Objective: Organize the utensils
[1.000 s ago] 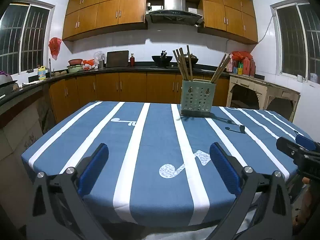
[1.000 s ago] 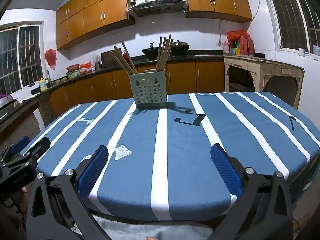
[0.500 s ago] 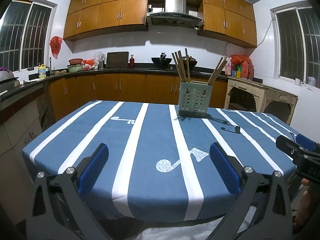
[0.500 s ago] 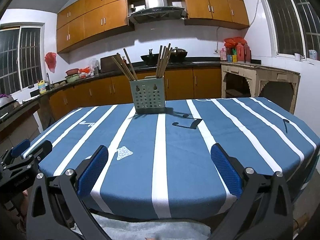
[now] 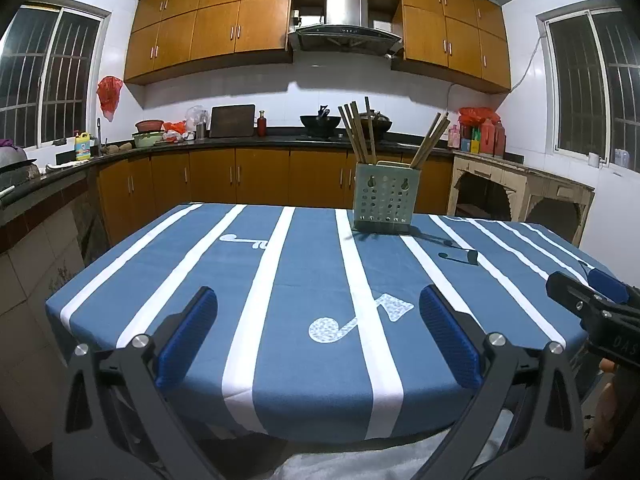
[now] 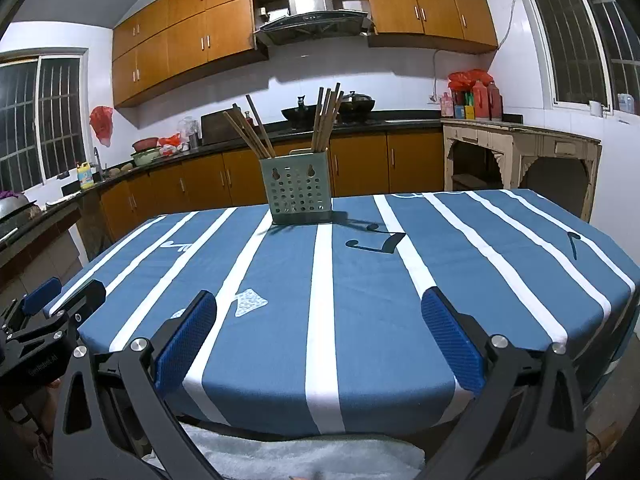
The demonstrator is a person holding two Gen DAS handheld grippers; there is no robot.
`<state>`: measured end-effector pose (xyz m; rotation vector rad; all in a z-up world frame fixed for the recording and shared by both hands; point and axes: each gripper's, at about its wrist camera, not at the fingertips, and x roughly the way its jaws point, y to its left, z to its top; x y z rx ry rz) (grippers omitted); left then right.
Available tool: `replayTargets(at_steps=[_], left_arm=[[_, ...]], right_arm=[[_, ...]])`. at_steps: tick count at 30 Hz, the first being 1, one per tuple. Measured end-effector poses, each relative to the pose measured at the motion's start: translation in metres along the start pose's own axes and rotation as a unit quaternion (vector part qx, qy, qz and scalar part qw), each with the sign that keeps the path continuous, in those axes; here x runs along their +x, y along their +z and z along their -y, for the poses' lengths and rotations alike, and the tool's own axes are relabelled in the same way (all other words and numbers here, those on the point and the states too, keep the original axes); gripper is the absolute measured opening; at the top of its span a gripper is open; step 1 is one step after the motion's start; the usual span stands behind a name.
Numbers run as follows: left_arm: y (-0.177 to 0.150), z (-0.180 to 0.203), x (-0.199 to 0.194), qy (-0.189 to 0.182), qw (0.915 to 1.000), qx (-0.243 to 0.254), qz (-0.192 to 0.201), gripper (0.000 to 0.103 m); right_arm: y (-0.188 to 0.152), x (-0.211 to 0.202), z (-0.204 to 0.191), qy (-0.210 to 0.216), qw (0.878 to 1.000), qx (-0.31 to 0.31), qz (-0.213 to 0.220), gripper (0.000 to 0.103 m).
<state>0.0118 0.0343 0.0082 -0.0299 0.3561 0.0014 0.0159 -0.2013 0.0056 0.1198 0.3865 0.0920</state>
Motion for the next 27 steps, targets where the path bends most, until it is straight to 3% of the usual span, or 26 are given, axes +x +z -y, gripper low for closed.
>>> replayTargets(at_steps=[27], left_arm=[[-0.0025,0.002,0.0018,-0.001,1.0,0.004,-0.002,0.099]], right_arm=[[-0.0031,0.0004,-0.0011,0.001,1.0,0.003,-0.003,0.101]])
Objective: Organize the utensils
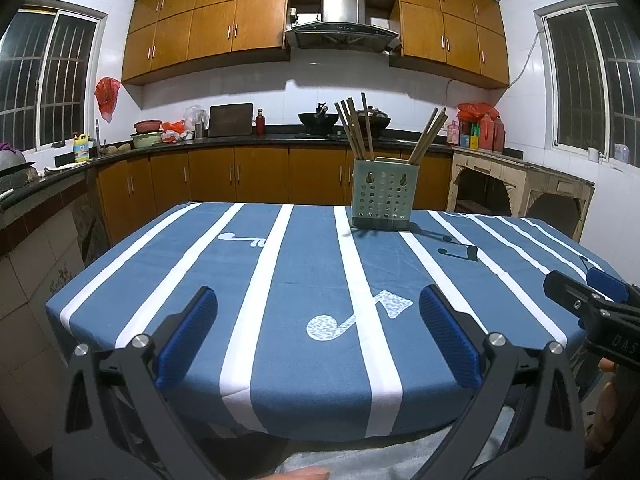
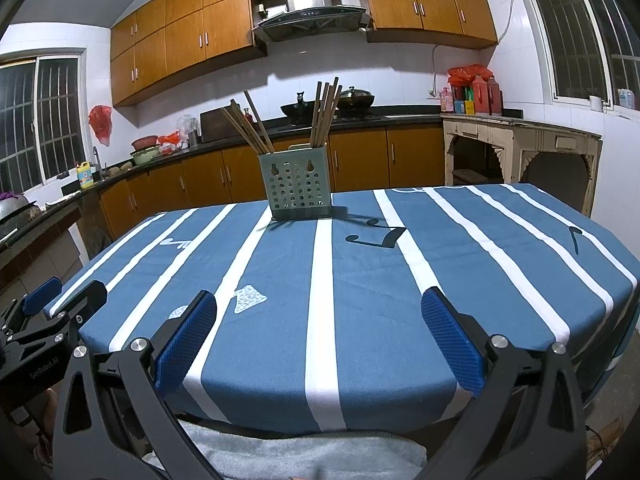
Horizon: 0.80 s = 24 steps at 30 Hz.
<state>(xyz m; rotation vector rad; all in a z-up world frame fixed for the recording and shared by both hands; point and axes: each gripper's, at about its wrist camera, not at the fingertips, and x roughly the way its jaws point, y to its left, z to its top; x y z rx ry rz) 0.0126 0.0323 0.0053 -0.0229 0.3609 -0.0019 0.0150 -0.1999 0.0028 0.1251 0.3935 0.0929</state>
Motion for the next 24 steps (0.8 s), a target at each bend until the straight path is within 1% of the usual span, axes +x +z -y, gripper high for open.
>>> replayTargets(at_steps=[11,19,24], left_arm=[[-0.002,-0.001,0.001,-0.001,1.0,0.001,-0.002,0.099],[-0.001,-0.001,0.001,0.0,1.0,0.0,-0.002,0.099],[-0.004,-0.001,0.002,-0.001,1.0,0.0,-0.004,0.099]], right_arm=[[0.0,0.001,0.0,0.0,1.0,0.001,-0.001,0.101],[-0.013,0.001,-0.001,-0.001,1.0,0.004,-0.006,0.101],[-0.01,0.002,0.0,-0.001,1.0,0.005,-0.006,0.101]])
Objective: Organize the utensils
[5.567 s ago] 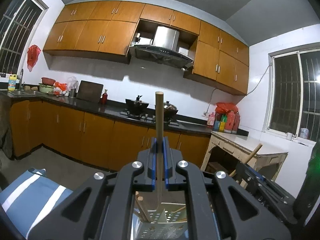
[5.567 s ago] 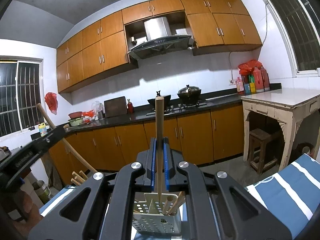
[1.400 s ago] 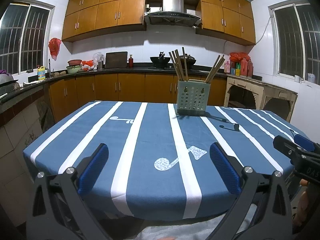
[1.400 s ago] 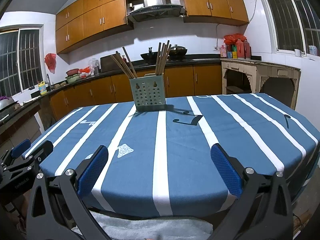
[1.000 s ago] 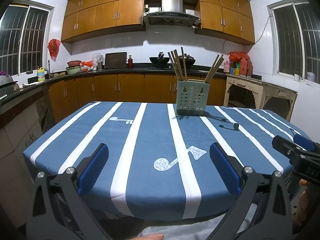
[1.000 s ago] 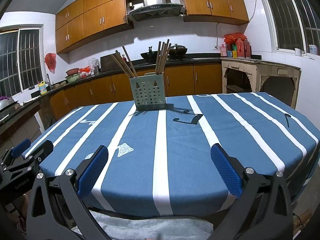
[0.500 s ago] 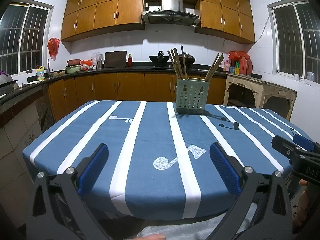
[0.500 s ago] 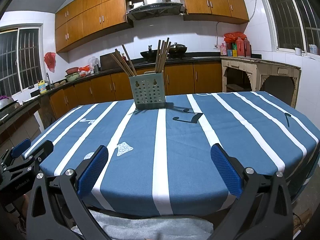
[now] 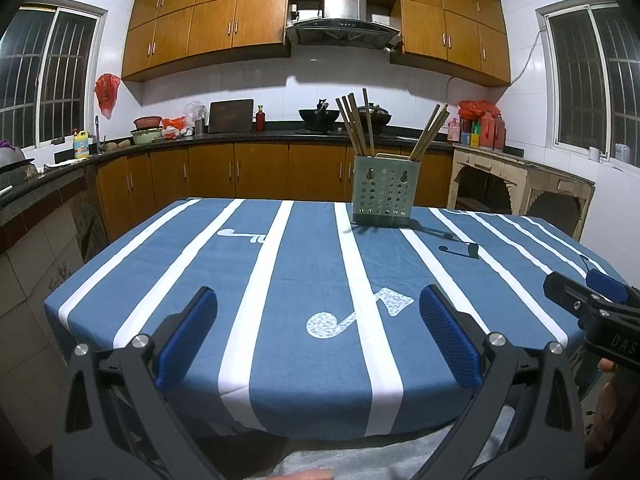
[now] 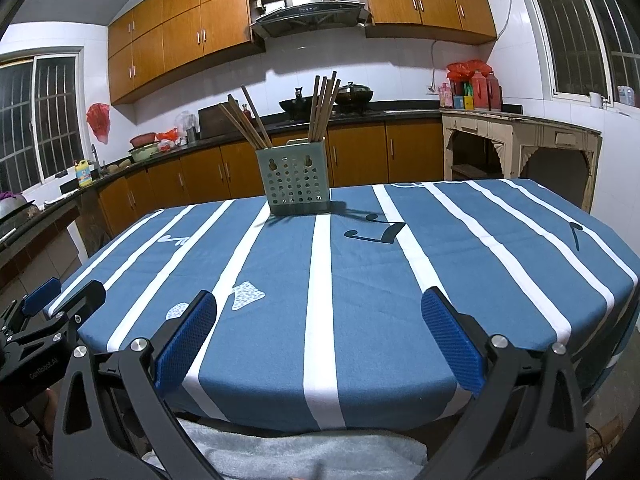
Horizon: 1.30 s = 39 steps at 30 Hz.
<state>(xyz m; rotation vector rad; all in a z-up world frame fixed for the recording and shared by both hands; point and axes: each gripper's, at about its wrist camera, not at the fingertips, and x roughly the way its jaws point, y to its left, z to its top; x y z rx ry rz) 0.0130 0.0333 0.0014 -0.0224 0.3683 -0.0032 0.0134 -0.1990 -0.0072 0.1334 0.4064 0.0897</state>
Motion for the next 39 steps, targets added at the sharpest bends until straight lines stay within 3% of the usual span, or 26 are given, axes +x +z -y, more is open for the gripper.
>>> replayTargets(at_steps=[39], left_arm=[[-0.0066,-0.0019,0.004,0.001,1.0,0.0,-0.004,0.099]], right_arm=[[0.0014,0.0004,0.0004,0.0,1.0,0.001,-0.004,0.101]])
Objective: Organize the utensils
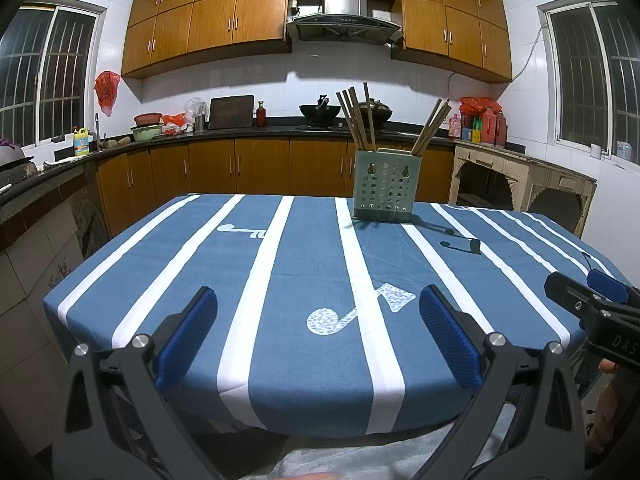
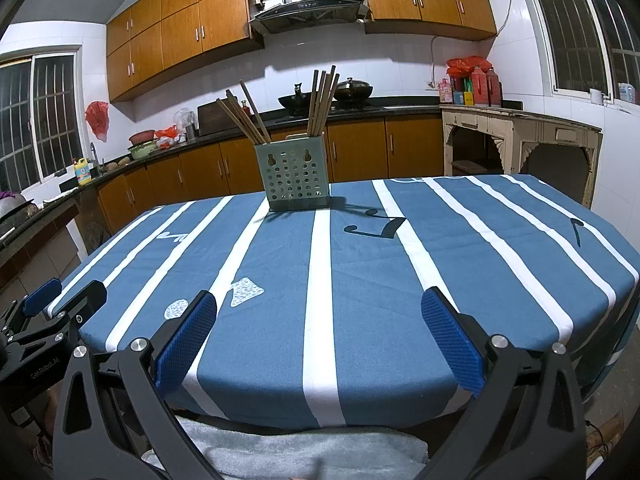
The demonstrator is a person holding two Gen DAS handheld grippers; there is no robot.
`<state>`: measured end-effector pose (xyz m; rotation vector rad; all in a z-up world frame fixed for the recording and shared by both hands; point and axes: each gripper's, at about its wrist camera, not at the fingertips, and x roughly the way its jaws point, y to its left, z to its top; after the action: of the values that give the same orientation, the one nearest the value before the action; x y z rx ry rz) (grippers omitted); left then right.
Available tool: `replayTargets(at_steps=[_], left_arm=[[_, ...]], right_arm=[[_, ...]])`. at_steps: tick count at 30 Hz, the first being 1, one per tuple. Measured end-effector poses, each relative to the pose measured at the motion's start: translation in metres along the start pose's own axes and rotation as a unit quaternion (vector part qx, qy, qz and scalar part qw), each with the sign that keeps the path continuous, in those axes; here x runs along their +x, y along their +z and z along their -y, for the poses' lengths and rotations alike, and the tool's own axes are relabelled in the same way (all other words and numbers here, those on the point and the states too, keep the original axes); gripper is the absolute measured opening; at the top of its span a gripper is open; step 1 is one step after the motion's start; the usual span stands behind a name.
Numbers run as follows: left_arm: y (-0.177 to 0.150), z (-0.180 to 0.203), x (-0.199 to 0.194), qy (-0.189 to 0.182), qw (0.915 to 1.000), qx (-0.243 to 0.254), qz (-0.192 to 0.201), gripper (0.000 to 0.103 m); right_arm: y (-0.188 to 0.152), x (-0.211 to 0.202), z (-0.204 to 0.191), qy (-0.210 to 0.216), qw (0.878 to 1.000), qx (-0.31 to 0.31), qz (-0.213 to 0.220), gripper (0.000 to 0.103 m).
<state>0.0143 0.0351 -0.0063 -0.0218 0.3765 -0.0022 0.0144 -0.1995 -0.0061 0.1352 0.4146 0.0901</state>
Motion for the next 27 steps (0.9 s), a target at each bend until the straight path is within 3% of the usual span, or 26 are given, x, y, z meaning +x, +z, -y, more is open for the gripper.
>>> replayTargets(at_steps=[27], left_arm=[[-0.0008,-0.0018,0.0014,0.0,1.0,0.0,-0.003,0.099]], right_arm=[[0.0026,0.0001,0.0008,0.0,1.0,0.0,-0.002,0.101]])
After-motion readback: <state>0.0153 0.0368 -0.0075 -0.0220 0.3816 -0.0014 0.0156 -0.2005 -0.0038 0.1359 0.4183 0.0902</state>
